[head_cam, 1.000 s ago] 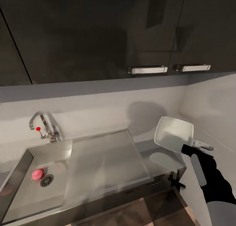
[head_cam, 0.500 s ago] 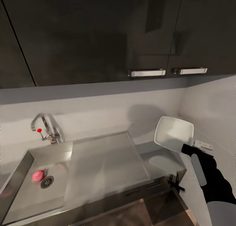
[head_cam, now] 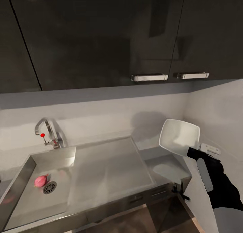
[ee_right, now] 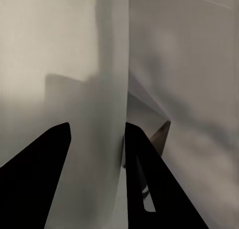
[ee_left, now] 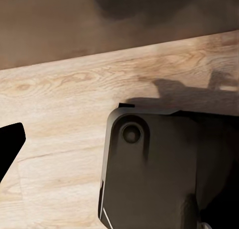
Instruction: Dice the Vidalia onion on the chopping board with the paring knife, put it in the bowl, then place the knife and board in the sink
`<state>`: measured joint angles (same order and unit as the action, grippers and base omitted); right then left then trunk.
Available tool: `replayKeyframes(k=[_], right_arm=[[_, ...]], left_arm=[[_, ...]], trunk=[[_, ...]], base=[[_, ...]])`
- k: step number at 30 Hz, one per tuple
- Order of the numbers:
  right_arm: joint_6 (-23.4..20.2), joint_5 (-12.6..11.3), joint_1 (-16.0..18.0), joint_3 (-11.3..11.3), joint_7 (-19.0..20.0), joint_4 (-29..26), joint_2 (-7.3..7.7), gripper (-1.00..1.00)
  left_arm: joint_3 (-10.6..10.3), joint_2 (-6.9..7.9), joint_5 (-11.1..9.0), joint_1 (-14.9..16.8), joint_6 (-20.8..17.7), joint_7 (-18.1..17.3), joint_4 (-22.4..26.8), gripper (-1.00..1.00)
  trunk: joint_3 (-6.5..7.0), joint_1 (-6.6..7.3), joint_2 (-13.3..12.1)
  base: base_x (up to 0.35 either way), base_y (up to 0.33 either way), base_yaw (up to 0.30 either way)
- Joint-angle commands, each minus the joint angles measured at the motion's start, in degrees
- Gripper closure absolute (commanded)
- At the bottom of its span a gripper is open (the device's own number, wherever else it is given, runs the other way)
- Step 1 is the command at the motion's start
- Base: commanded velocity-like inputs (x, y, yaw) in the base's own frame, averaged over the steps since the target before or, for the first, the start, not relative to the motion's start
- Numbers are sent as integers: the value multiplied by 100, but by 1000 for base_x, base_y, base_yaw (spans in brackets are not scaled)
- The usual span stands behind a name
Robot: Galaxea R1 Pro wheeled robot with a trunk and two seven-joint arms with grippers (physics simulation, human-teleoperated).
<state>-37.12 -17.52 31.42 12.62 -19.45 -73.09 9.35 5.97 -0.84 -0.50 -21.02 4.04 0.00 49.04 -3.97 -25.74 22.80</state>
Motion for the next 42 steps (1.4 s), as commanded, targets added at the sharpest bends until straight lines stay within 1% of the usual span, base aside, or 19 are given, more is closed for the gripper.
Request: replayKeyframes(k=[1, 7, 11, 16, 20, 28, 31, 33, 36, 42], right_arm=[[-15, -59, 5, -7, -50, -14, 3, 100], [-22, -44, 5, -48, -35, -286, 4, 100], [-167, -42, 5, -56, -33, -366, -2, 100], [-321, -59, 5, -57, -37, -687, -10, 100], [-411, -74, 5, -58, -40, -772, -19, 100], [-428, -85, 5, -58, -41, -784, -31, 100], [-428, -84, 5, -58, -41, -781, -43, 100], [-428, -81, 5, -58, -41, -782, -89, 100], [-428, -78, 5, -58, -41, -783, -114, 100], [-428, -77, 5, -58, -41, -785, -123, 100]], left_arm=[[10, -4, -6, 0, 9, 0, 5, -100], [10, -4, -10, 0, 9, 0, 0, -100], [10, -4, -8, 0, 9, 0, -7, -100], [10, -4, -10, 1, 9, 0, -16, -100], [10, -4, -11, -1, 9, 0, -17, -100], [10, -4, -9, -1, 9, -1, -18, -100], [10, -4, -11, 1, 9, 0, -18, -100], [10, -4, -11, 0, 9, -2, -18, -100], [10, -4, -10, 0, 9, -2, -18, -100], [10, -4, -10, 0, 9, -3, -18, -100]], trunk=[[-8, -4, 12], [-3, -4, 12], [-2, -4, 12], [-2, -4, 12], [-2, -4, 12], [-2, -4, 12], [-3, -4, 12], [-6, -4, 12], [-11, -4, 12], [-19, -4, 12]], base=[[-1, 0, 0], [0, 0, 0], [-15, 0, 0], [-203, 0, 0], [-297, 0, 47], [-308, 86, 237], [-248, 207, 274], [-186, 249, 276], [-174, 256, 276], [-149, 267, 190]])
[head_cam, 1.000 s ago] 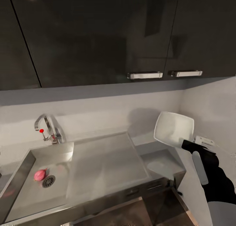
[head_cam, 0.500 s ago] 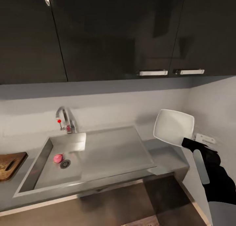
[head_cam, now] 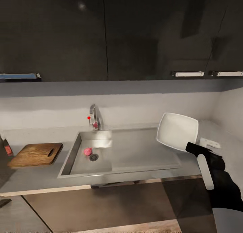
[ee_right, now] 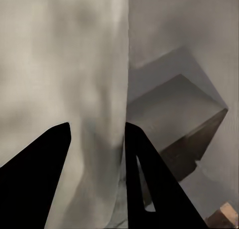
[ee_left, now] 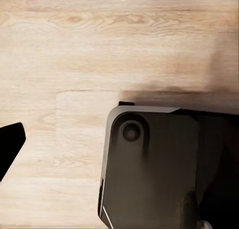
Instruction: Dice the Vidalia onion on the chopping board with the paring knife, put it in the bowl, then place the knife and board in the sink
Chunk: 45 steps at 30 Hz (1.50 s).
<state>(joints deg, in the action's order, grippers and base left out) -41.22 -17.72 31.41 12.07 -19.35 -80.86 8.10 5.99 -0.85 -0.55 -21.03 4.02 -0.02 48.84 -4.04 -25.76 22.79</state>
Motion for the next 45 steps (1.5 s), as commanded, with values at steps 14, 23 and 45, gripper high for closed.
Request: replayKeyframes(k=[14, 23, 45], right_arm=[[-17, -56, 6, -3, -51, -2, -1, 100], [-17, -56, 6, -3, -51, 0, -9, 100], [-17, -56, 6, -3, -51, 0, -10, 100]], left_arm=[[7, -3, -4, 2, 11, 1, 1, -100], [7, -3, -6, 1, 11, -1, -4, -100], [7, -3, -4, 2, 11, -3, -6, -100]], trunk=[[-12, -3, 13], [-12, -3, 13], [-12, -3, 13]], base=[[-87, 283, 22], [-79, 286, 238], [-26, 296, 111]])
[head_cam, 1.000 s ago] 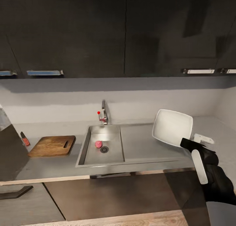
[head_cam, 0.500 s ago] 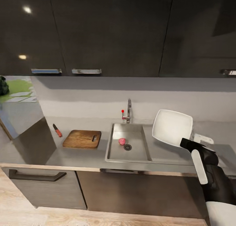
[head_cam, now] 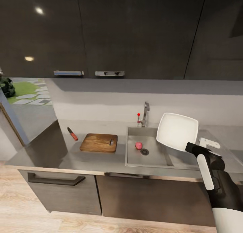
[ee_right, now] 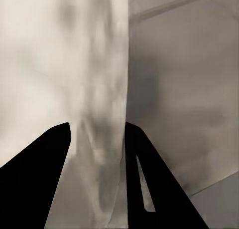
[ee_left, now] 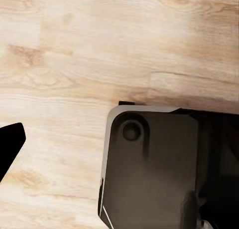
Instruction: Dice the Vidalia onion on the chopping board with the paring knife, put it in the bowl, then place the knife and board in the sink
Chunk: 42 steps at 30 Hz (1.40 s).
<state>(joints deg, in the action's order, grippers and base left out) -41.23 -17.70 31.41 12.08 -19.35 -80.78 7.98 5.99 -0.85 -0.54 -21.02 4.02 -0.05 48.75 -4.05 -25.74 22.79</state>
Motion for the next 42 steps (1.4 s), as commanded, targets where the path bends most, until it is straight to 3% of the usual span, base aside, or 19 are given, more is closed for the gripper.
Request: replayKeyframes(k=[1, 42], right_arm=[[-17, -58, 6, -3, -51, -8, 1, 100], [-17, -50, 6, -3, -51, 9, 1, 100]], left_arm=[[7, -3, -6, 1, 11, -1, 3, -100], [7, -3, 1, -4, 11, -4, -14, -100]], trunk=[[-11, -4, 13], [-11, -4, 13]], base=[[0, 303, 1], [0, 303, 0]])
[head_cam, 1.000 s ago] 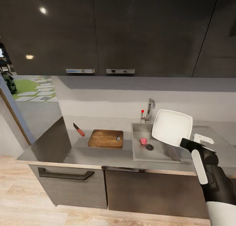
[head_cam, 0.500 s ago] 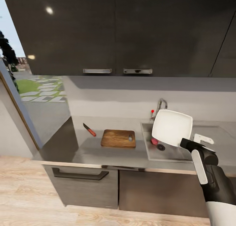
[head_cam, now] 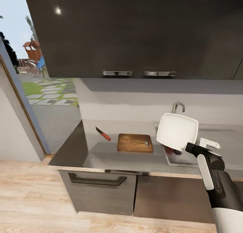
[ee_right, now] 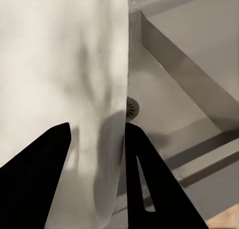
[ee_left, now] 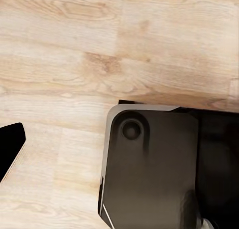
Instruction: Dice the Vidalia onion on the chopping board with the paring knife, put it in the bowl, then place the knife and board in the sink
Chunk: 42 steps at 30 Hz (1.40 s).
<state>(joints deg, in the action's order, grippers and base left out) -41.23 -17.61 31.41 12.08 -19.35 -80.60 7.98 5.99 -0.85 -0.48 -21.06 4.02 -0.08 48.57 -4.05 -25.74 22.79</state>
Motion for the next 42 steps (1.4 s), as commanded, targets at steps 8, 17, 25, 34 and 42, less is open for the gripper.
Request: replayKeyframes(k=[8, 17, 25, 34, 42], right_arm=[[-25, -56, 6, -4, -51, -1, -13, 100], [-27, -44, 6, -10, -51, 0, -64, 100], [-166, -41, 6, -12, -51, 9, -86, 100], [-181, -39, 6, -153, -55, 17, -114, 100], [-184, -32, 6, -294, -60, 18, -130, 100]], left_arm=[[8, -3, -5, 5, 11, -1, 3, -100], [8, -3, -5, 3, 11, -1, 3, -100], [8, -3, -5, 4, 11, -1, 9, -100], [8, -3, -5, 3, 11, -1, 5, -100], [8, -3, -5, 4, 11, -1, 5, -100]], trunk=[[-11, -4, 13], [-11, -4, 13], [-11, -4, 13], [-11, -4, 13], [-11, -4, 13]], base=[[0, 303, 0], [0, 303, 0], [0, 303, 0], [8, 303, 0], [123, 277, 0]])
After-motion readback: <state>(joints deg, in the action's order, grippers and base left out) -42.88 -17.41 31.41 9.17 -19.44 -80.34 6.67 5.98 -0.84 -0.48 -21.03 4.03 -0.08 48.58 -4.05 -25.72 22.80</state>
